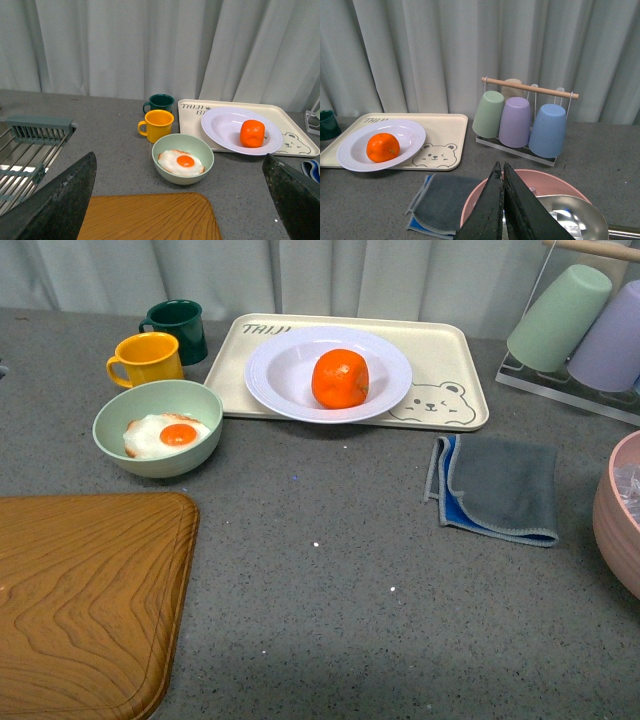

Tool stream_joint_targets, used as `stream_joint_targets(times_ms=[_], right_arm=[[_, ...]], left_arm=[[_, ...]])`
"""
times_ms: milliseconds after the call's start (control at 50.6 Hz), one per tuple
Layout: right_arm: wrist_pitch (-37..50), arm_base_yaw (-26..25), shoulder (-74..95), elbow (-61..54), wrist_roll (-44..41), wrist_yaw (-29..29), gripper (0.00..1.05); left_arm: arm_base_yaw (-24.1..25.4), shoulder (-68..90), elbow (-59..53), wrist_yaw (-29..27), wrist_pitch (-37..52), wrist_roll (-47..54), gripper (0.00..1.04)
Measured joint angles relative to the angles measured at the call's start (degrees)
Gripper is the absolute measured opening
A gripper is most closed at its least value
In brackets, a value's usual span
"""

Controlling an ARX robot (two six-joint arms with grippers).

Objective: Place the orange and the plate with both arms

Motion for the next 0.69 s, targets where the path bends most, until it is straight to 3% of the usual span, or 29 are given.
stream_joint_targets(times_ms=[494,593,692], right_arm=[[-9.27,0.00,-9.35,0.00,0.00,-0.02,0.01],[-18.60,0.00,-16.61,0.04,-0.02,-0.17,0.01],[-19.54,0.00,-19.30,0.04,-0.02,-0.15,0.01]], left_arm=[[0.00,0.00,0.00,0.00,0.00,-0.02,0.98],[0.00,0.00,0.00,0.02,0.00,0.00,0.98],[0.00,-0.02,0.00,0.00,-0.02,0.00,0.98]])
